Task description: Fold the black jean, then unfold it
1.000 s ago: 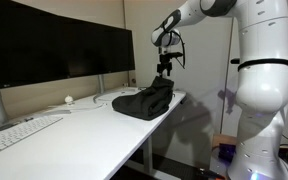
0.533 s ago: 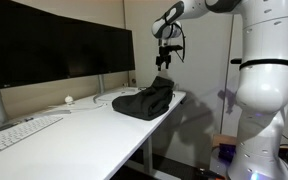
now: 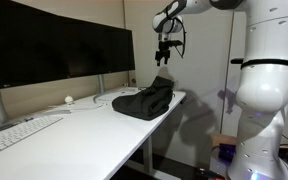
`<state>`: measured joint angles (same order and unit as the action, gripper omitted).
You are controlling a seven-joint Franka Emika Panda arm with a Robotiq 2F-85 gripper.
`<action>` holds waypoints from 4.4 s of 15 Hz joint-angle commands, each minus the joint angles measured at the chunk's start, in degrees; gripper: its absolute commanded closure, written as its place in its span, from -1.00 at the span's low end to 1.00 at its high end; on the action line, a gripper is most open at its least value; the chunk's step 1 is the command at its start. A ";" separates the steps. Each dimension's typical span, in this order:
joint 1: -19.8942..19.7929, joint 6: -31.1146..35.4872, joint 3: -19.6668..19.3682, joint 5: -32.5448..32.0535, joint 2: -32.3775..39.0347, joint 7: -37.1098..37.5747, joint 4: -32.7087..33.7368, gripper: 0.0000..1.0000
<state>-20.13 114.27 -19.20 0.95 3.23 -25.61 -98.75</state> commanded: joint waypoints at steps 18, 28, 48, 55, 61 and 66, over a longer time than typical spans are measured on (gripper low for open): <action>2.14 -11.68 -1.03 -0.03 -12.20 -1.06 1.29 -1.00; 2.20 -11.51 -1.52 0.42 -10.53 -1.55 1.76 -1.00; -8.43 -23.04 -2.57 14.26 13.36 -18.96 18.13 -1.00; -12.46 -28.60 1.24 14.52 20.05 -18.22 24.30 -1.00; -15.45 -31.48 3.70 15.52 24.41 -16.85 28.86 -1.00; -17.42 -32.47 5.58 14.95 26.59 -16.53 32.02 -1.00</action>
<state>-35.42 84.12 -15.43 15.15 28.27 -43.01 -69.78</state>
